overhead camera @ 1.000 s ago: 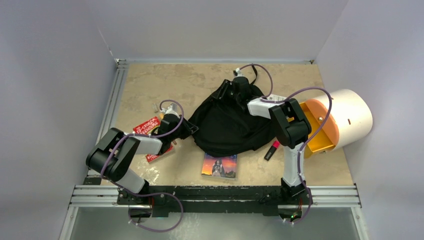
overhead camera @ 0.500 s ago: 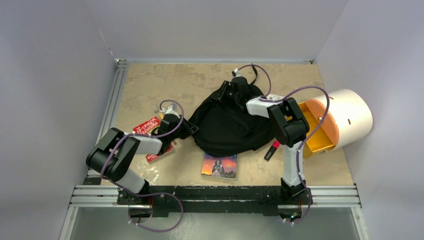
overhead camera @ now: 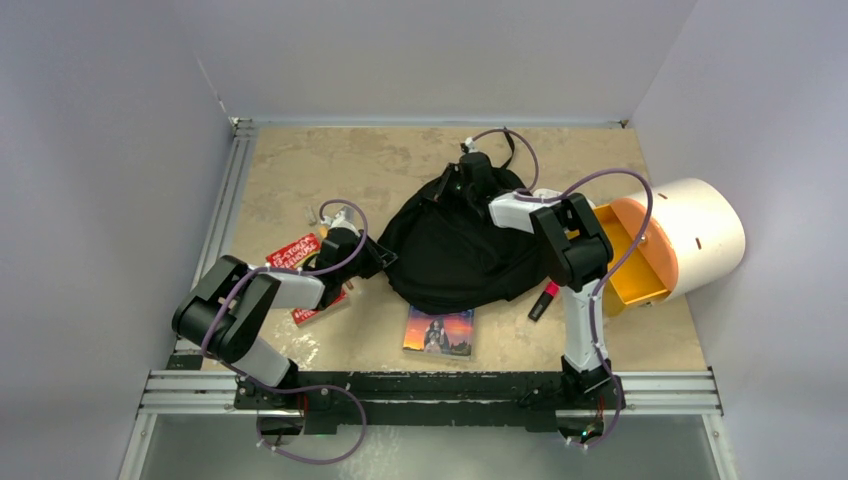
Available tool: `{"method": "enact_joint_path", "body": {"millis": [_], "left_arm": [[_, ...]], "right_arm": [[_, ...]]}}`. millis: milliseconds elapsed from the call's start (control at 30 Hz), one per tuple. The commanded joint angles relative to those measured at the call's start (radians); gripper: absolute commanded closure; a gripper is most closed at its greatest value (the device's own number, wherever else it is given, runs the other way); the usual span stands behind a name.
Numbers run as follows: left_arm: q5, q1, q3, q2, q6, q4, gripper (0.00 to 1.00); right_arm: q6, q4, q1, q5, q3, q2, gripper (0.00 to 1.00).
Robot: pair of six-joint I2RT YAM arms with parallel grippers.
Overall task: Pack the student bag
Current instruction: Unzip the student bag at the center of the board.
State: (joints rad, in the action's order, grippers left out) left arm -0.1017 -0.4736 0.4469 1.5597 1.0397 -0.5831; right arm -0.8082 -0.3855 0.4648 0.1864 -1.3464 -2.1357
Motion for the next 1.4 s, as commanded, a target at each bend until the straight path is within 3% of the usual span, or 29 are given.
{"method": "enact_joint_path", "body": {"millis": [0, 100, 467, 700, 867, 1000, 1133, 1367], "left_arm": [[-0.030, -0.017, 0.006, 0.013, 0.011, -0.025, 1.00], [-0.034, -0.016, 0.008, 0.015, 0.013, -0.027, 1.00], [-0.068, -0.010, 0.025, 0.012, 0.018, -0.022, 1.00], [-0.072, -0.009, 0.089, -0.036, -0.053, 0.093, 0.99], [-0.058, -0.009, 0.108, -0.096, -0.097, 0.172, 0.62], [-0.013, -0.010, 0.130, -0.161, -0.176, 0.202, 0.44], [0.047, -0.010, 0.169, -0.195, -0.299, 0.224, 0.39], [0.095, -0.010, 0.225, -0.186, -0.540, 0.132, 0.41]], "right_arm": [[0.007, -0.014, 0.009, 0.024, -0.014, 0.025, 0.94], [0.015, -0.021, 0.009, 0.028, -0.012, 0.052, 1.00], [0.108, -0.051, 0.017, -0.019, 0.034, 0.189, 1.00], [0.172, -0.036, 0.050, -0.054, 0.034, 0.207, 1.00], [0.197, -0.022, 0.081, -0.069, 0.008, 0.203, 1.00], [0.189, -0.015, 0.089, -0.064, -0.001, 0.205, 1.00], [0.178, 0.005, 0.089, -0.071, -0.016, 0.205, 1.00], [0.101, 0.062, 0.089, -0.080, -0.055, 0.208, 1.00]]}}
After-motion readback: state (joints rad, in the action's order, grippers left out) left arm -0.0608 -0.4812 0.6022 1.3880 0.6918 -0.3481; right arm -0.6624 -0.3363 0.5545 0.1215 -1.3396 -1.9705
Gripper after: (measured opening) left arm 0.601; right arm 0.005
